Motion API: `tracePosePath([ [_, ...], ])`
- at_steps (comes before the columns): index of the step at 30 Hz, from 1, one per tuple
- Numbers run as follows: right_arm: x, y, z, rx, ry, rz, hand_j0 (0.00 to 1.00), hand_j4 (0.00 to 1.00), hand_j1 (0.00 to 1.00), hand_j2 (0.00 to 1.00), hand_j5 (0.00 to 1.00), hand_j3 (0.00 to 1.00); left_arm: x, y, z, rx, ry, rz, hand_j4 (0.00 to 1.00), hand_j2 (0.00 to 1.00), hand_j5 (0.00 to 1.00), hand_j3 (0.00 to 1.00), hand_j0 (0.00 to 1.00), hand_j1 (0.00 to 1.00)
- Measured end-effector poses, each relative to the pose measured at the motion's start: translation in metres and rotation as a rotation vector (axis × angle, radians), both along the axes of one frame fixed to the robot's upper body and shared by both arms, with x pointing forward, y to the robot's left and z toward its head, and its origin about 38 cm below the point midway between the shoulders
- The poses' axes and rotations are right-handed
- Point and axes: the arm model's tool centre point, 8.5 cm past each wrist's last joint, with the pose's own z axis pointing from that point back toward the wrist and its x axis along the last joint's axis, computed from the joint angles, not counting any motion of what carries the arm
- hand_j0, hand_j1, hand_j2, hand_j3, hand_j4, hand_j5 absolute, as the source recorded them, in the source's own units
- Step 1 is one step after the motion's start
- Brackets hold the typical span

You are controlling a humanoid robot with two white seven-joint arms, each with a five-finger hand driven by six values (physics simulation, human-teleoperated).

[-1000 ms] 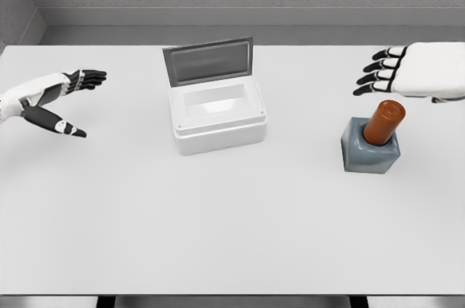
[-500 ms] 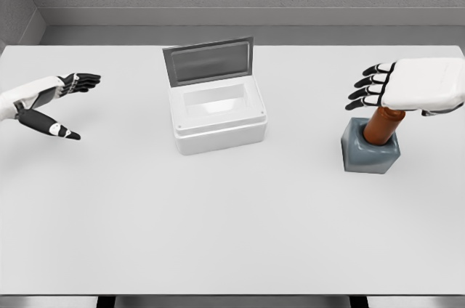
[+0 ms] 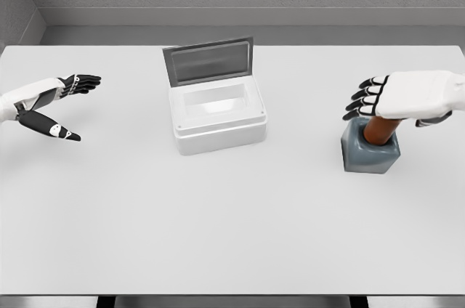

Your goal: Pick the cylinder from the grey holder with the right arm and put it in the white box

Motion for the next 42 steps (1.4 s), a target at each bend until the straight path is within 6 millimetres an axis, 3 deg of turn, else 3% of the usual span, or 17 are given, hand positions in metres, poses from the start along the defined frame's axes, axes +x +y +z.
tracePosePath([
  [8,0.001,-0.003,-0.014,-0.011,0.036,-0.012,1.0,1.0,1.0,1.0,1.0,1.0,0.001,0.003,-0.001,0.0,0.002,0.011,1.0,1.0,1.0,1.0,1.0,1.0],
  [18,0.013,-0.016,-0.013,-0.015,0.027,-0.065,1.0,1.0,1.0,1.0,1.0,1.0,0.002,0.005,-0.001,0.002,0.003,0.018,1.0,1.0,1.0,1.0,1.0,1.0],
  [32,0.017,-0.006,-0.015,-0.015,0.023,-0.044,1.0,1.0,1.0,1.0,1.0,1.0,0.002,0.006,-0.001,0.003,0.002,0.021,1.0,1.0,1.0,1.0,1.0,1.0],
  [35,0.016,-0.005,-0.015,-0.011,0.025,-0.04,0.59,0.59,0.59,0.59,0.59,0.59,0.002,0.006,0.0,0.003,0.0,0.021,1.0,1.0,1.0,1.0,1.0,1.0],
  [40,0.013,-0.002,-0.018,-0.012,0.033,-0.027,0.49,0.49,0.49,0.49,0.49,0.49,0.002,0.006,-0.001,0.003,0.002,0.021,1.0,1.0,1.0,1.0,1.0,1.0],
  [41,0.012,-0.002,-0.018,-0.013,0.03,-0.027,0.45,0.45,0.45,0.45,0.45,0.45,0.002,0.006,-0.001,0.003,0.002,0.021,1.0,1.0,1.0,1.0,1.0,1.0],
  [42,0.012,-0.001,-0.016,0.006,0.028,-0.037,0.35,0.35,0.35,0.35,0.35,0.35,0.002,0.006,-0.001,0.003,0.002,0.022,1.0,1.0,1.0,1.0,1.0,1.0],
])
